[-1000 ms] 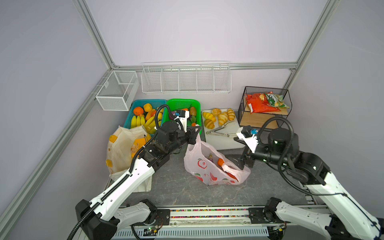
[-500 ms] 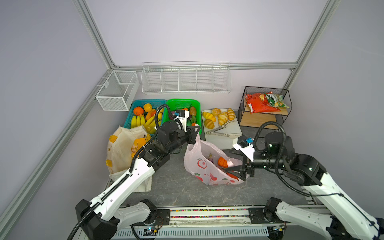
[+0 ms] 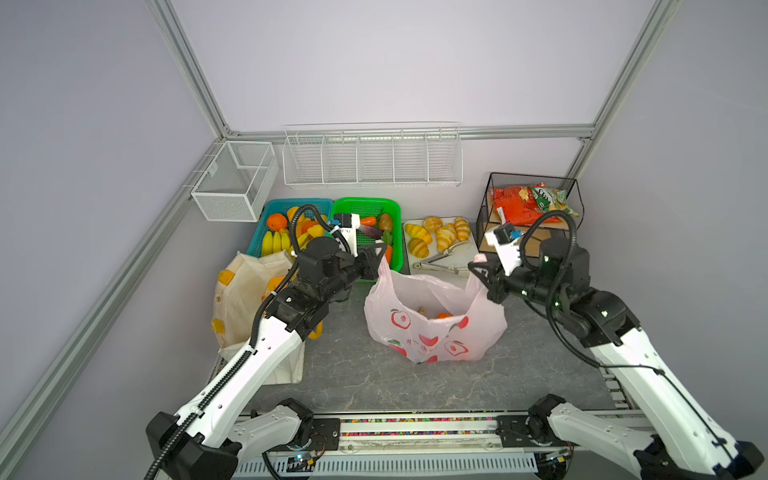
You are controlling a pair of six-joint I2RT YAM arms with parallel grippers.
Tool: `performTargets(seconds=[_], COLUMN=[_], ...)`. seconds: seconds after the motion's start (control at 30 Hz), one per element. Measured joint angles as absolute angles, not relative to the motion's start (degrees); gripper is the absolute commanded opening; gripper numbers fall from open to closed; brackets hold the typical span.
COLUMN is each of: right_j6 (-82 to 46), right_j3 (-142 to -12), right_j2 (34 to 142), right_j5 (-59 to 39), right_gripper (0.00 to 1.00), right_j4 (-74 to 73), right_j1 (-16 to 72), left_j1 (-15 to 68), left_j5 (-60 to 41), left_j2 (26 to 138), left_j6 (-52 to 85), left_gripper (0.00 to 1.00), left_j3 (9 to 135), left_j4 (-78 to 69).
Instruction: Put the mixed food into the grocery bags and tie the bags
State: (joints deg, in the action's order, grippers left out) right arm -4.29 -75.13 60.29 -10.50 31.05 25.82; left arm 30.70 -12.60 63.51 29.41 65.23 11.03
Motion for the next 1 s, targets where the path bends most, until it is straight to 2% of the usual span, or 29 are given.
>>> performTargets(seconds=[0.1,0.3,0.5,0.53,0.67,0.73,0.83,1.0], right_j6=[-6.72,-8.56,-7.84,-7.51,-6.31,-5.78,-5.13,-2.74], right_j3=[-78.52,-82.11,-86.98,-87.99,-90.59,-91.74,-94.50,-102.00], right_j2=[64.40,74.02,84.60,85.86,87.68,87.53,87.37,86.80], right_j5=[-8.82,-9.26,-11.57,-11.88,-13.34,-13.52,-13.47,-11.46], right_gripper=[0.06,0.06,0.18,0.22,0.52,0.62,0.74,0.87], right_j4=[28.03,22.37,22.26,22.79,25.45,26.85,30.06,36.03], right_j1=[22.81,22.52,22.17,22.11,22.11,22.11,22.13,24.60], left_j1=[27.53,22.26,22.13,22.13,22.13,22.13,22.13,22.13], left_j5=[-15.64,-18.57,-20.91,-21.34,-23.40,-24.12,-24.84,-25.61], left_j2=[63.22,63.59,65.52,65.71,66.13,66.13,66.13,66.13], left_j6=[29.95,31.75,32.95,33.21,34.33,34.70,35.07,35.40], left_gripper=[0.00,0.00,0.00,0.00,0.00,0.00,0.00,0.00], left_j3=[65.23,62.72,59.92,59.51,58.70,58.70,58.70,58.70], left_j4=[10.11,7.97,6.42,6.22,5.61,5.13,4.47,4.23])
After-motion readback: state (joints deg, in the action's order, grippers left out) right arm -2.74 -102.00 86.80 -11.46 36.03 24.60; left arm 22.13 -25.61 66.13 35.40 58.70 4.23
